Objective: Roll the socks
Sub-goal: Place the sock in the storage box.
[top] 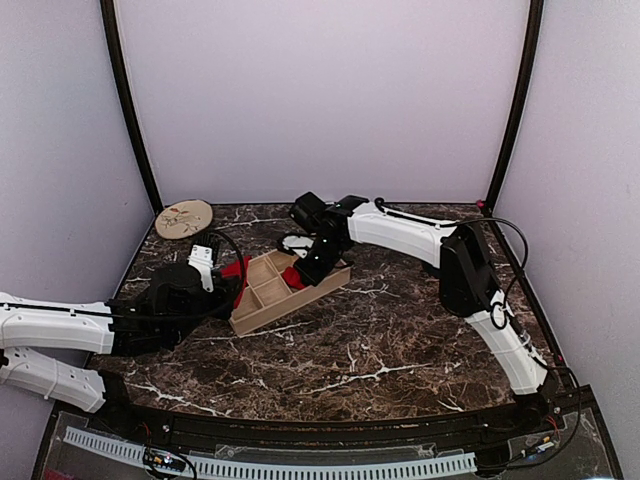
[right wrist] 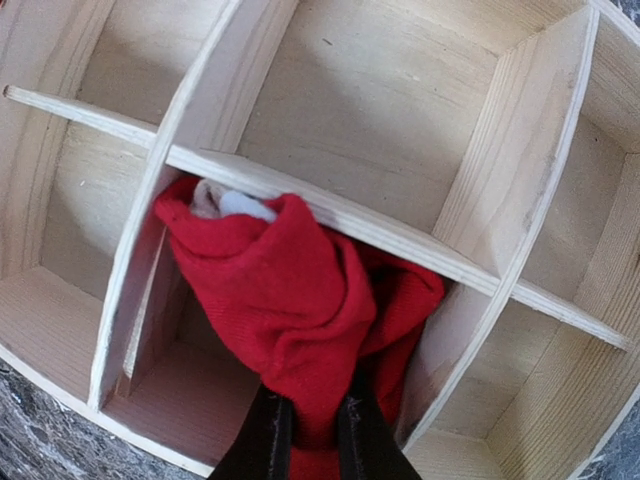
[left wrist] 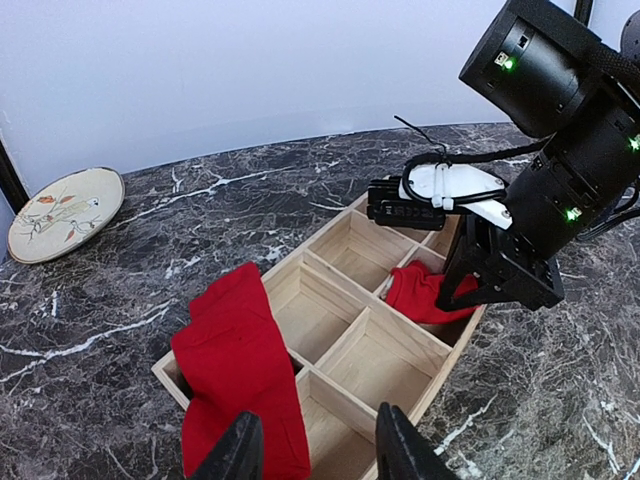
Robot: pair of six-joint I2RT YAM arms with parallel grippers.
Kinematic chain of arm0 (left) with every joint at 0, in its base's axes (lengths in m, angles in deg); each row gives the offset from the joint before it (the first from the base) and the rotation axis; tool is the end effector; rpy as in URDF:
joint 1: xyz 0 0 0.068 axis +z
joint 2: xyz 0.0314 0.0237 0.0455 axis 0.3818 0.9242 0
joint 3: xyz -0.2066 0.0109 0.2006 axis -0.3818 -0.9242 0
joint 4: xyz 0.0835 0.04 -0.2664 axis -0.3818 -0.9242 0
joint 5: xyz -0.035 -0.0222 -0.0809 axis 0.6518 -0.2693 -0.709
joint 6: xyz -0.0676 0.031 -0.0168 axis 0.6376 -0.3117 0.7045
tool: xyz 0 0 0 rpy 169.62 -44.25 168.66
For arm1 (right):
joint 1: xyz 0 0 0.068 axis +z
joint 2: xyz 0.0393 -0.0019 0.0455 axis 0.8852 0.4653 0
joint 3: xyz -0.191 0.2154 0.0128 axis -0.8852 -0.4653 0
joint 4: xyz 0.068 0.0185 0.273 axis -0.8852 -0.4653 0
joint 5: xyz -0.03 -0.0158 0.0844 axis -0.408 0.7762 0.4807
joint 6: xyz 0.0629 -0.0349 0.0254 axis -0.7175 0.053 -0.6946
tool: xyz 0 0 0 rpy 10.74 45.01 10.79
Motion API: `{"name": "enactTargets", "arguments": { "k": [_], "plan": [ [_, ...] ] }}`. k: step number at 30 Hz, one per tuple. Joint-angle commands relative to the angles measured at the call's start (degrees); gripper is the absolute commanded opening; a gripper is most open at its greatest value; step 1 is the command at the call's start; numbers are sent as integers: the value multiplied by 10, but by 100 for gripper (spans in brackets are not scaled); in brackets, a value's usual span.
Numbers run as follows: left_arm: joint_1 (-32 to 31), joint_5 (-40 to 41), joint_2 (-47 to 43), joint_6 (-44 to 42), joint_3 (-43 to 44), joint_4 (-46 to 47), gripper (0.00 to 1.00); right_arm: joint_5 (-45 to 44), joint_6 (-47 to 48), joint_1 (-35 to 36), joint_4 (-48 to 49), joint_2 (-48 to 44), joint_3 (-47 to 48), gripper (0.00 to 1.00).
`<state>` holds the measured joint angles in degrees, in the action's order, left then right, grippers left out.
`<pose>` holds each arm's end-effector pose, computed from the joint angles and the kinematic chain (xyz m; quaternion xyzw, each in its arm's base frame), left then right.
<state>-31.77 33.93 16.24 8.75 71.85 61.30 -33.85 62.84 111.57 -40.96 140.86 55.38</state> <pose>0.1851 -0.1910 0.2219 0.0738 0.7876 -0.1162 0.6006 0.3727 0.4397 0.1606 -0.4457 0.8684 0.1121 0.1862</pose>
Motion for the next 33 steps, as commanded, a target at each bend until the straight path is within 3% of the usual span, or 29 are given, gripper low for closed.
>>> {"name": "enactTargets", "arguments": {
  "k": [1, 3, 8, 29, 31, 33],
  "plan": [
    [2, -1, 2, -3, 16, -5, 41, -24, 2, 12, -40, 36, -17, 10],
    [2, -1, 3, -4, 17, -5, 41, -27, 0, 13, -38, 27, -24, 26],
    [2, 0, 0, -5, 18, -5, 41, -37, -8, 12, -21, 2, -27, 41],
    [2, 1, 3, 13, 20, -3, 41, -44, -33, -1, 78, -121, -107, 47],
    [2, 0, 6, 12, 21, -2, 41, -43, -35, -2, 87, -123, -112, 45],
    [2, 0, 8, 10, 22, -1, 41, -37, -37, -4, 90, -117, -109, 36]
  ]
}}
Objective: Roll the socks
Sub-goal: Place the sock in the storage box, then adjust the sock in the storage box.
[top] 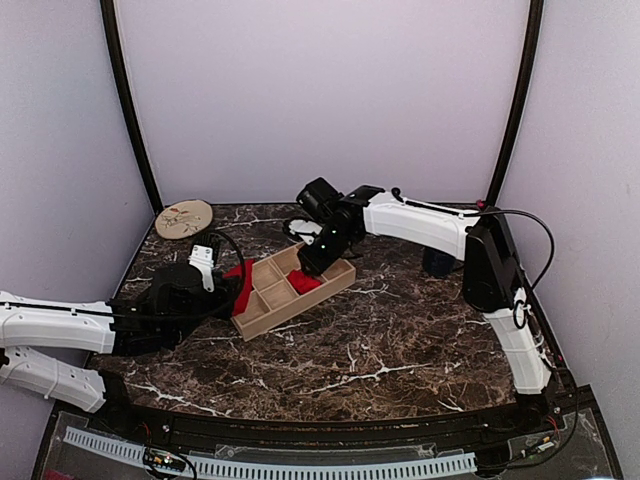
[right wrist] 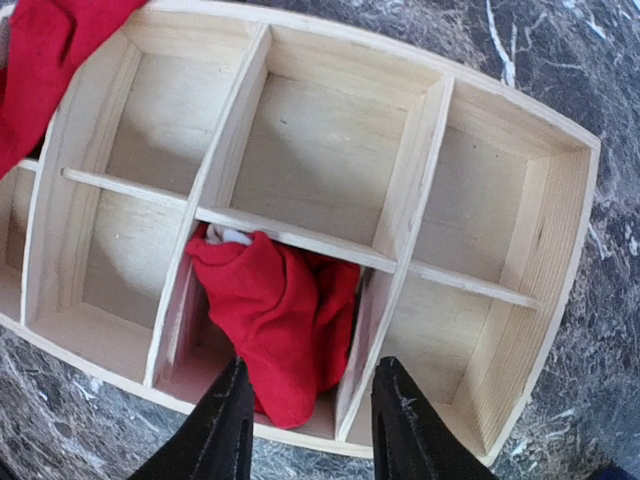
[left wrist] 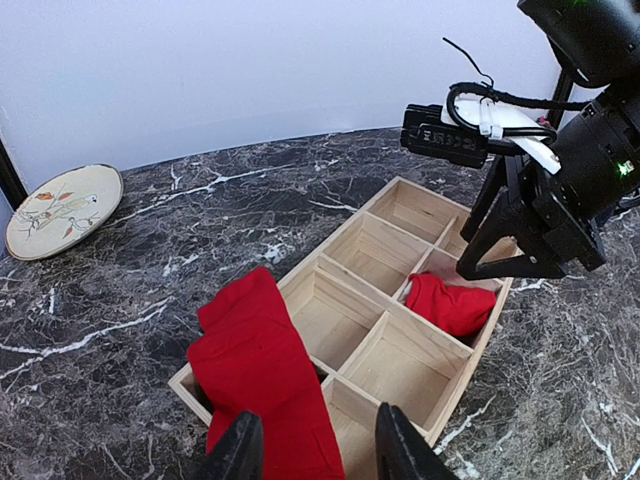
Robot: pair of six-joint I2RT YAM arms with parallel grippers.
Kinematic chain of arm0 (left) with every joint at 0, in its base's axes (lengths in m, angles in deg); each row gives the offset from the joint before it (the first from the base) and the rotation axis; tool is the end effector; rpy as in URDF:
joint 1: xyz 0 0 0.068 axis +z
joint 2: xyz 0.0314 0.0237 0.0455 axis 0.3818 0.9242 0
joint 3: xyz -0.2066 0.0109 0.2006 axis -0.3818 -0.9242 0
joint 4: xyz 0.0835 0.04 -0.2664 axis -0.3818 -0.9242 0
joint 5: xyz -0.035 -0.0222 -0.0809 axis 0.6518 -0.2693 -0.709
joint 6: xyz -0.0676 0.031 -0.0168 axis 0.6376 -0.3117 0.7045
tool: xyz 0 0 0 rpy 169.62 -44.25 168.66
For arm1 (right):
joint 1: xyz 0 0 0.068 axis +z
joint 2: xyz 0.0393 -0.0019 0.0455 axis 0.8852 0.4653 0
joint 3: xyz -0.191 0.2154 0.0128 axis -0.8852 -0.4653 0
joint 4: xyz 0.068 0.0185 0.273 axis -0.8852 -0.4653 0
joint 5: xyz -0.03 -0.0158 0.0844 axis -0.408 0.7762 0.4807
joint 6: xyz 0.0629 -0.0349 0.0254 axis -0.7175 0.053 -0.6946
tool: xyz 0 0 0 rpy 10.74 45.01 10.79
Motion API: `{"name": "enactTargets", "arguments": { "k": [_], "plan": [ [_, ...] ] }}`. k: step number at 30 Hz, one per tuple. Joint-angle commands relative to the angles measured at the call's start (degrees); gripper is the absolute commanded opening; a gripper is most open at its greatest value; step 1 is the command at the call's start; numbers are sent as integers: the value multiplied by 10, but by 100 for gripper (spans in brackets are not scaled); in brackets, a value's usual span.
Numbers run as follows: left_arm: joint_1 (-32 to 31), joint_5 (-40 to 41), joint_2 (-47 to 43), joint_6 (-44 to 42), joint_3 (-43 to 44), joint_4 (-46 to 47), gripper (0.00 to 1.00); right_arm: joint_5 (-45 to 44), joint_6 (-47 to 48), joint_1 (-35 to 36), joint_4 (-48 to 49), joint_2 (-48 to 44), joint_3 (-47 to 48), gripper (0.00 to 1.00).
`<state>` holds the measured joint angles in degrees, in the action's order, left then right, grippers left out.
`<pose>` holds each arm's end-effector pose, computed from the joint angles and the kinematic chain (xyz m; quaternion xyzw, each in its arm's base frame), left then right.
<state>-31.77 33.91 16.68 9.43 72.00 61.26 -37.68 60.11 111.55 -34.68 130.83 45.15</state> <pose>0.1857 -0.1920 0.2209 0.0704 0.7893 -0.1182 0.5983 0.3635 0.4221 0.2030 -0.4130 0.8709 0.1075 0.2439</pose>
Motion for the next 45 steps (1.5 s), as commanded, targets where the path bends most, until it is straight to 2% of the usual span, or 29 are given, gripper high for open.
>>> {"name": "enactTargets", "arguments": {
  "k": [1, 4, 7, 22, 30, 34, 36, 38, 41, 45],
  "plan": [
    [2, 0, 4, 3, 22, 0, 41, 5, -10, -3, 27, -12, 1, 29],
    [2, 2, 6, -1, 23, 0, 41, 22, -14, -4, 24, 6, 22, 7],
    [2, 4, 5, -3, 22, -2, 41, 40, -17, -4, 20, 20, 38, 0],
    [3, 13, 1, -14, 18, 2, 42, 69, -29, -4, -10, 99, 99, 0],
    [5, 16, 0, -16, 12, 10, 43, 58, -32, -4, 16, 85, 78, 0],
    [7, 36, -3, -16, 10, 11, 48, 40, -25, -5, 64, 43, 66, 17],
    [8, 58, -7, -6, 8, 3, 57, 34, -23, -5, 86, 14, 59, 27],
    [12, 77, -13, 13, 2, -8, 67, 28, -23, -5, 99, -7, 55, 33],
    [25, 96, -25, 83, -3, -51, 76, 23, -26, -4, 111, -36, 40, 36],
    [56, 75, -36, 188, 2, -121, 81, 15, -30, -4, 138, -87, -21, 37]
  ]
}}
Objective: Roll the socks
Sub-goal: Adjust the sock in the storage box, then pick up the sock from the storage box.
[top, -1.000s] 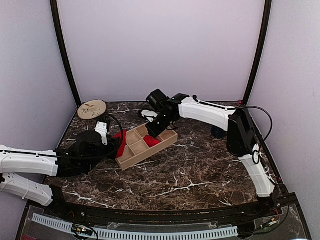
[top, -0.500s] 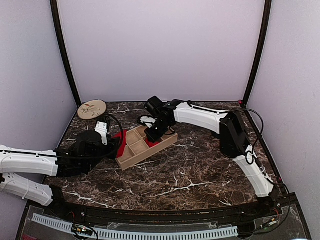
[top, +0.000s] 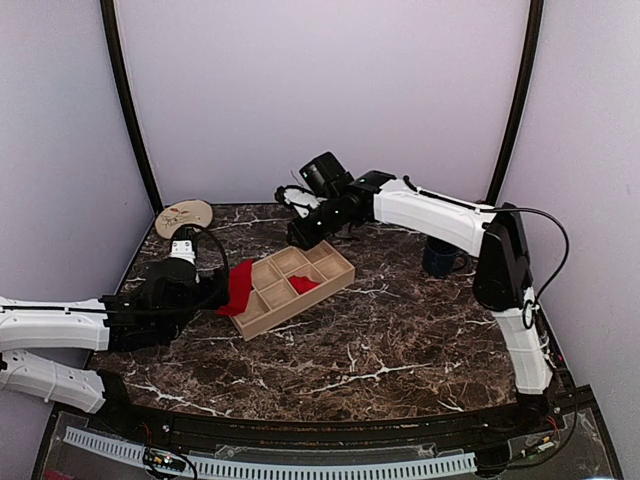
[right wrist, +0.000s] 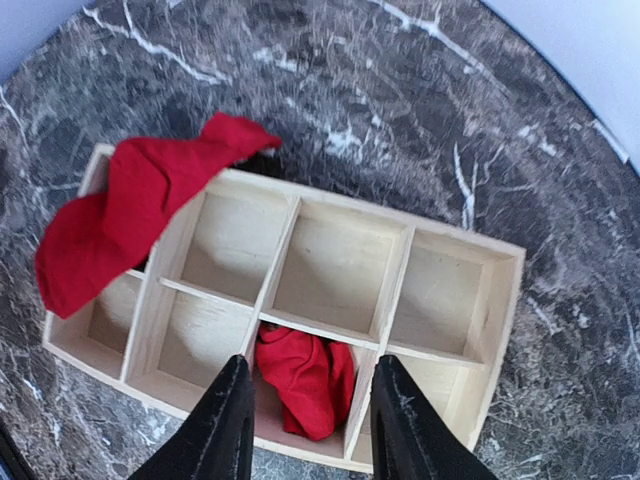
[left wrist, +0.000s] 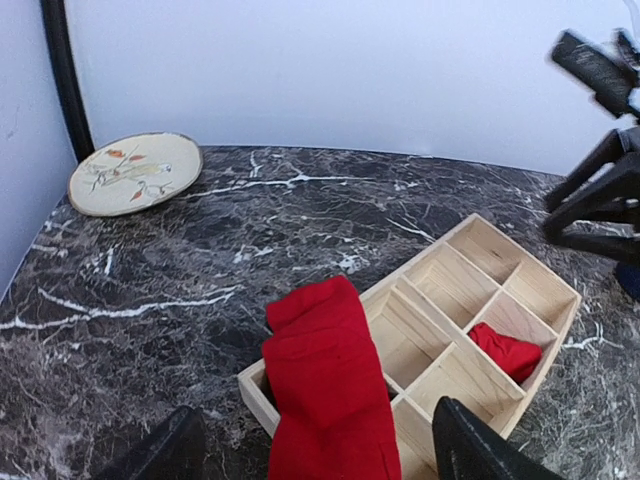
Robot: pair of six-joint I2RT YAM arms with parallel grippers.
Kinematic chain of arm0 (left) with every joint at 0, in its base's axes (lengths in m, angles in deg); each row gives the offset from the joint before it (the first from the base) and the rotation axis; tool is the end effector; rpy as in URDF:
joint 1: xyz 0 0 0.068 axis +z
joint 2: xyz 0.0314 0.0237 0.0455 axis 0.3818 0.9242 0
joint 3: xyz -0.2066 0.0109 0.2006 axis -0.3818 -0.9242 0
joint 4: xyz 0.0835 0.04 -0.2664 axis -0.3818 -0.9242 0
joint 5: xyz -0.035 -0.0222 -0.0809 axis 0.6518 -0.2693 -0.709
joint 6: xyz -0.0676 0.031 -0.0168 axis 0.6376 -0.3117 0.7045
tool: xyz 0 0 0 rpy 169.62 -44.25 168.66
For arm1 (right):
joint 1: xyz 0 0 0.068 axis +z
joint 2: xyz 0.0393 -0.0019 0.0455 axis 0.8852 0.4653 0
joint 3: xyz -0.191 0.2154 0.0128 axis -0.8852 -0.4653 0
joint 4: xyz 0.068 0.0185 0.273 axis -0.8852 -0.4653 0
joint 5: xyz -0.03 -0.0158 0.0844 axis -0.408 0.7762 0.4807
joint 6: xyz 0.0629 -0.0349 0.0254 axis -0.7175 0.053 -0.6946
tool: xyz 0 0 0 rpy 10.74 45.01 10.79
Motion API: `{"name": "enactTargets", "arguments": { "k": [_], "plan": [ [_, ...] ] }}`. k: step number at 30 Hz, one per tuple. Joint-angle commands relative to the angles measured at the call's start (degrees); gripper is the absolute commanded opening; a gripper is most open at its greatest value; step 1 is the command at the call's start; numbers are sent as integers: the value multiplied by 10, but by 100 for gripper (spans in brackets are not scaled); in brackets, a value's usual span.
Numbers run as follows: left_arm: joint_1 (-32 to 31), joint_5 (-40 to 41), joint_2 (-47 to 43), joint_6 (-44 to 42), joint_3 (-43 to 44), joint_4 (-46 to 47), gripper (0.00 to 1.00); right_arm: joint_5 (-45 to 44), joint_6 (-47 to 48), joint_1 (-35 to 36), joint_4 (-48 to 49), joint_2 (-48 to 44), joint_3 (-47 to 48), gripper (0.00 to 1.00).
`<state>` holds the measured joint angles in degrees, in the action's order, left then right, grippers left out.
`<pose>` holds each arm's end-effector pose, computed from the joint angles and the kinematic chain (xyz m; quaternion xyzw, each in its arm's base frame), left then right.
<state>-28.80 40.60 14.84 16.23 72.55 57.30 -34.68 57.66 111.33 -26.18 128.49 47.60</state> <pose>0.1939 -0.1710 0.2257 -0.0262 0.7905 -0.0871 0.6057 0.3727 0.4346 0.2531 -0.3862 0.8419 0.1806 0.3308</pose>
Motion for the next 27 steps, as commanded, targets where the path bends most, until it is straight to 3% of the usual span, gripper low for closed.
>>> {"name": "enactTargets", "arguments": {
  "k": [1, 11, 19, 27],
  "plan": [
    [41, -9, -15, 154, 6, -110, 82, -16, -8, -1, 63, -77, -73, 38],
    [187, -236, 77, 295, 36, -185, 85, -10, -28, 14, 133, -188, -250, 38],
    [233, -327, 95, 332, 9, -120, 84, -4, -35, 27, 151, -229, -325, 38],
    [239, -404, 120, 338, -14, -64, 80, -1, -33, 28, 157, -238, -348, 38]
  ]
}}
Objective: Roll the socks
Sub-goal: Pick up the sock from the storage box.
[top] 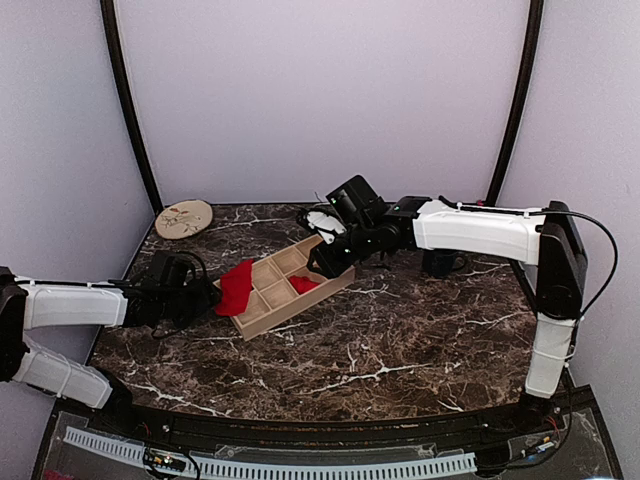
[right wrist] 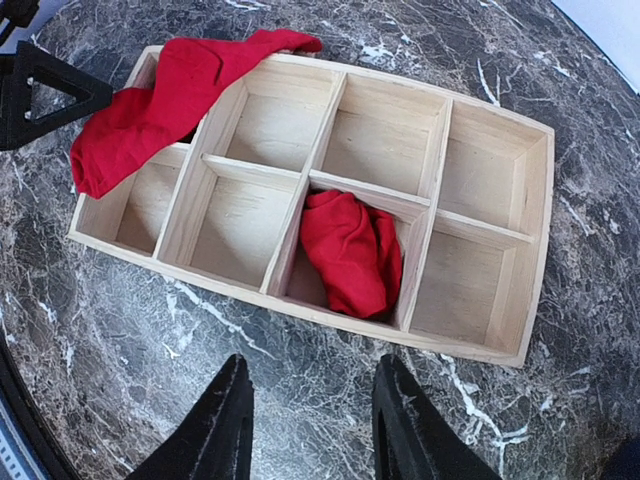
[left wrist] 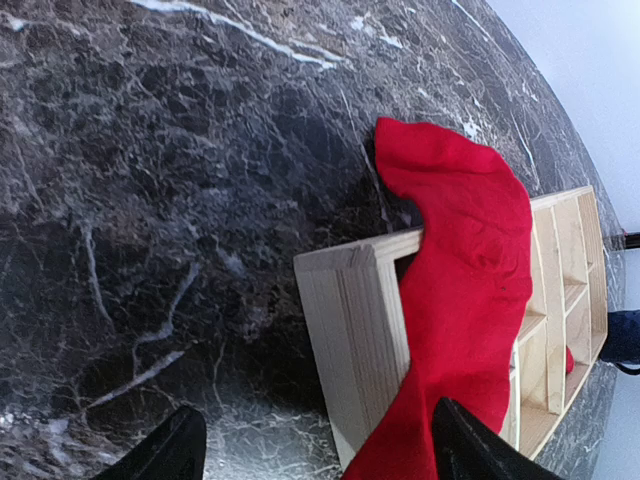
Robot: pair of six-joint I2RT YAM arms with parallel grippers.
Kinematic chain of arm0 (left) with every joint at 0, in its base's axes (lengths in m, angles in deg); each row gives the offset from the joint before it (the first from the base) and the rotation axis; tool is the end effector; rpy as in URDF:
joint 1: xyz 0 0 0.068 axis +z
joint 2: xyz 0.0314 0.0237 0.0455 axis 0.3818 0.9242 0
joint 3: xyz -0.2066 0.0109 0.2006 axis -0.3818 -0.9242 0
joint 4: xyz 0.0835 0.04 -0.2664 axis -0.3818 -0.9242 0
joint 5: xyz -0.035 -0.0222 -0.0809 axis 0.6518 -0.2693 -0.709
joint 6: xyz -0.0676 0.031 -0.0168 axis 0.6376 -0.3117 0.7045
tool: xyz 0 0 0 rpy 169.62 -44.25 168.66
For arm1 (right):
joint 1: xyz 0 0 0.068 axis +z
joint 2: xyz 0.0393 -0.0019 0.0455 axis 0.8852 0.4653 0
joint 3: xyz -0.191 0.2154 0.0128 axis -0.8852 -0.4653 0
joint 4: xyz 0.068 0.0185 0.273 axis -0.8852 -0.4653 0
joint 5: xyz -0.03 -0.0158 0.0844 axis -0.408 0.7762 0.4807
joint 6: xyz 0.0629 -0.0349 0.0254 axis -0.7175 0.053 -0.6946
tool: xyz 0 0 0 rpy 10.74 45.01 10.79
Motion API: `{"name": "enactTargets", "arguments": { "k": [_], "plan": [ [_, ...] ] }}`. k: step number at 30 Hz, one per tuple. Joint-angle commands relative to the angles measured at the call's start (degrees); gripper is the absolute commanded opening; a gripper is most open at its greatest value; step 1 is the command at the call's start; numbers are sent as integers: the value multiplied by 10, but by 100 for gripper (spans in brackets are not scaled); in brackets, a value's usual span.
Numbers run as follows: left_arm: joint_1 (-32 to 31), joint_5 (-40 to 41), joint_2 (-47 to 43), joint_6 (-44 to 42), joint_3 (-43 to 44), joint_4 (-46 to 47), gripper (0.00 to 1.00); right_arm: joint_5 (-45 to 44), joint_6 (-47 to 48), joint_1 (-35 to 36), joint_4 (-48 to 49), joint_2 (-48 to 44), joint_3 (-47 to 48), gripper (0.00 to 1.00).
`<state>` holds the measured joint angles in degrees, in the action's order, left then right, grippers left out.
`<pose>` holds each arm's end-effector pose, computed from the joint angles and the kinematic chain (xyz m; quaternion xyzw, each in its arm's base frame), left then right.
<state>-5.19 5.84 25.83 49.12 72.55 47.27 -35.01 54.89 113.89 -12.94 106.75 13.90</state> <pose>0.2453 -0.1178 0.1508 -0.2599 0.8706 -0.2285 0.3497 0.2979 0.3808 0.2515 -0.3822 0.8391 0.1981 0.3325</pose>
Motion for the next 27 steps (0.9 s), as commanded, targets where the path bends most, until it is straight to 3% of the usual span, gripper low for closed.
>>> {"name": "enactTargets", "arguments": {
  "k": [1, 9, 14, 16, 22, 27],
  "plan": [
    [3, -64, 12, 9, -15, 41, 79, 3, -4, 2, 26, -21, -12, 38],
    [3, -91, 28, 18, -23, 73, 69, 9, -2, 2, 26, -16, -12, 38],
    [4, -105, 42, 26, -26, 93, 53, 9, -1, 2, 25, -19, -16, 38],
    [4, -107, 42, 29, -26, 96, 40, 8, -1, 2, 24, -19, -17, 38],
    [3, -102, 23, 35, -30, 88, 34, 10, -3, 2, 25, -21, -21, 38],
    [3, -94, -19, 45, -44, 90, 20, 13, -6, 5, 27, -21, -24, 38]
  ]
}}
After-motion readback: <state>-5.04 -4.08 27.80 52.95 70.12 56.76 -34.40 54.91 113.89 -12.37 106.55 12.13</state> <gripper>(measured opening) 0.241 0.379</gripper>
